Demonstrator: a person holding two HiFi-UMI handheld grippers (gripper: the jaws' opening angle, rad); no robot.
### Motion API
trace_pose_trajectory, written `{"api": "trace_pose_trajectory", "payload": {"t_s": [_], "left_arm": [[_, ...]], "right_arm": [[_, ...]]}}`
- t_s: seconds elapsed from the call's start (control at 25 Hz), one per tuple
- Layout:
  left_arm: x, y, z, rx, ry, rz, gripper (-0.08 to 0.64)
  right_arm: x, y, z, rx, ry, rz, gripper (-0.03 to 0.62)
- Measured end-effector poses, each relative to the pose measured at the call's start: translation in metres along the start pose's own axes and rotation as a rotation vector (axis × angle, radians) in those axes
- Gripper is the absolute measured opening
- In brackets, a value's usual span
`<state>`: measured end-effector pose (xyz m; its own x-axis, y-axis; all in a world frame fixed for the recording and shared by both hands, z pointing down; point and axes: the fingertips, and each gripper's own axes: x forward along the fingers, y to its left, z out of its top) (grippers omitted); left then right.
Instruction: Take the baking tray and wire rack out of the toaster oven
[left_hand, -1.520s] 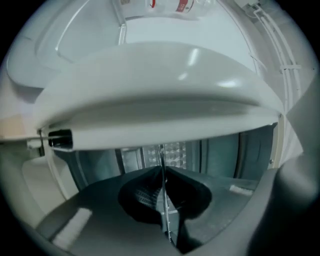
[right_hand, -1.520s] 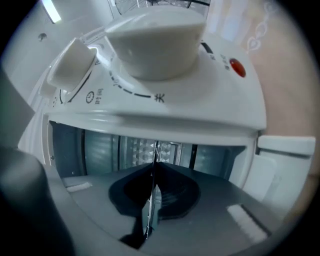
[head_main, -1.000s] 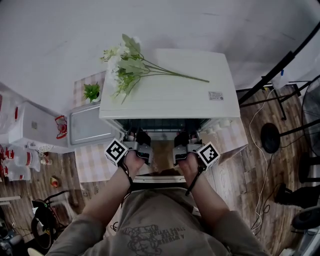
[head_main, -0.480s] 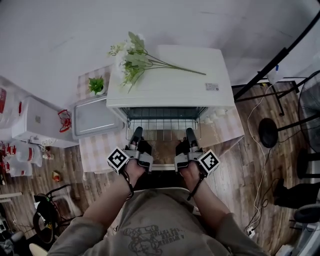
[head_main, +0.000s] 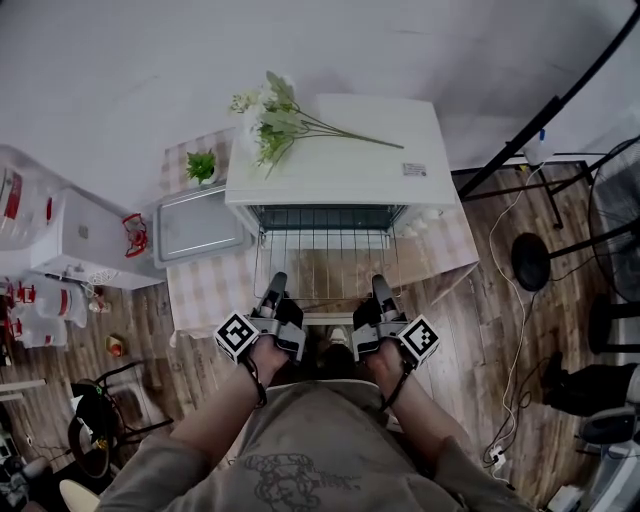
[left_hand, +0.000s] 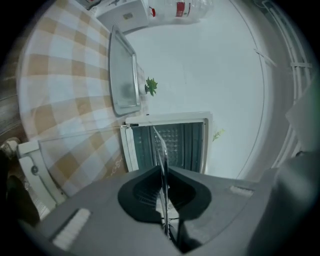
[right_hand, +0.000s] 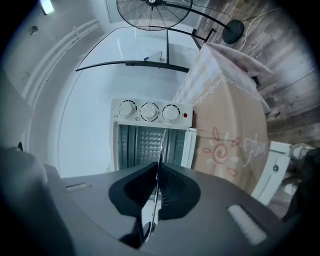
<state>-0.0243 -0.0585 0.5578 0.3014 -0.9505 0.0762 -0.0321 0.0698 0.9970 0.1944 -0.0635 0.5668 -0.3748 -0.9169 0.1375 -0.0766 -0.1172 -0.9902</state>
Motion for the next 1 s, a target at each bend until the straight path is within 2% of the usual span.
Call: {"api": "trace_pose_trajectory", "payload": {"t_s": [0.48, 1.0], "left_arm": [[-0.037, -0.058, -0.022, -0.006, 0.076, -0.052, 0.002], [-0.070, -0.053, -0.030, -0.023, 0.040, -0.033, 0.002]], "right_arm": [[-0.043, 0.053, -0.007, 0.037, 0.038, 0.001, 0.025], [-0.063, 0.053, -0.020, 0.038, 0.131, -0.042, 0.025]]}}
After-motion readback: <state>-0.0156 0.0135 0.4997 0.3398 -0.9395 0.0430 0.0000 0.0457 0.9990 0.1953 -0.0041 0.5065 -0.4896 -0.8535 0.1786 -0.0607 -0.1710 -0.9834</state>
